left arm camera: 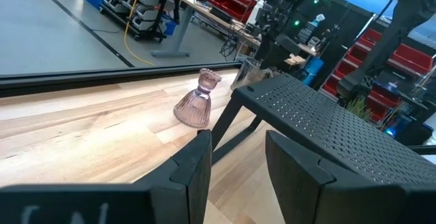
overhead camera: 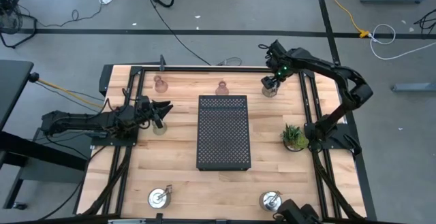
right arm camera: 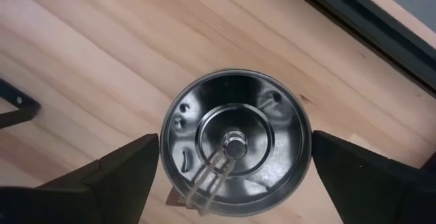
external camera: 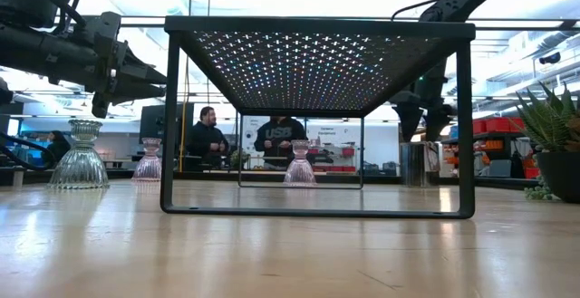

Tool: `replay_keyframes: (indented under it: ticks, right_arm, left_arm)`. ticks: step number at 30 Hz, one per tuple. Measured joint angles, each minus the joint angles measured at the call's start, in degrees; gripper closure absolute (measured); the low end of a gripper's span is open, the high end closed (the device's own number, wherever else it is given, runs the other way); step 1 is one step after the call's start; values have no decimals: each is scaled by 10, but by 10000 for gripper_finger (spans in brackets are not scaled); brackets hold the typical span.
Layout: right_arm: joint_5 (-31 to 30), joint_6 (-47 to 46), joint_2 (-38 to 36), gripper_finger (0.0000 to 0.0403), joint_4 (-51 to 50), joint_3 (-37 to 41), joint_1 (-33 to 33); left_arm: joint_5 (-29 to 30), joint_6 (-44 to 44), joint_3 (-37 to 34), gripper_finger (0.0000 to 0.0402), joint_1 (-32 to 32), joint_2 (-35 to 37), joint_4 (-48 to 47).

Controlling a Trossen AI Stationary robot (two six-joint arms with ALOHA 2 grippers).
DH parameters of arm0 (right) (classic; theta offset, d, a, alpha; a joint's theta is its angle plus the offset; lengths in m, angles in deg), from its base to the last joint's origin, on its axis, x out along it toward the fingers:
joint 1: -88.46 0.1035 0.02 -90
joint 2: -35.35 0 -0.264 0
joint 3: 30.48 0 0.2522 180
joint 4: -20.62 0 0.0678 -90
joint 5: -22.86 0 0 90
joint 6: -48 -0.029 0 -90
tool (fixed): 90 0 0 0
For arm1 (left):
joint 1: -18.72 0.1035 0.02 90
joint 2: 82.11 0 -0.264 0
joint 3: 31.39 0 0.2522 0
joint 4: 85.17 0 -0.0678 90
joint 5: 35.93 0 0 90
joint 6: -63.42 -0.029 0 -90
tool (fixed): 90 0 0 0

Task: Pick & Place candle stick holders
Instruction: Put the top brown scented candle on the shelf

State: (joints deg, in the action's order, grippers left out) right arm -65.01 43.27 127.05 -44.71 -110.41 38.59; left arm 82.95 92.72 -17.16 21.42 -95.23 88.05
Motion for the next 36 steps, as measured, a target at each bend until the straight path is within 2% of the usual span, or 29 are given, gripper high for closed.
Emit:
replay_keyframes:
  ticks: [36]
  right_arm:
    - [1,-5,33,23,20,-2,1]
  left_arm:
    - [0,-1,0,259,0,0,0]
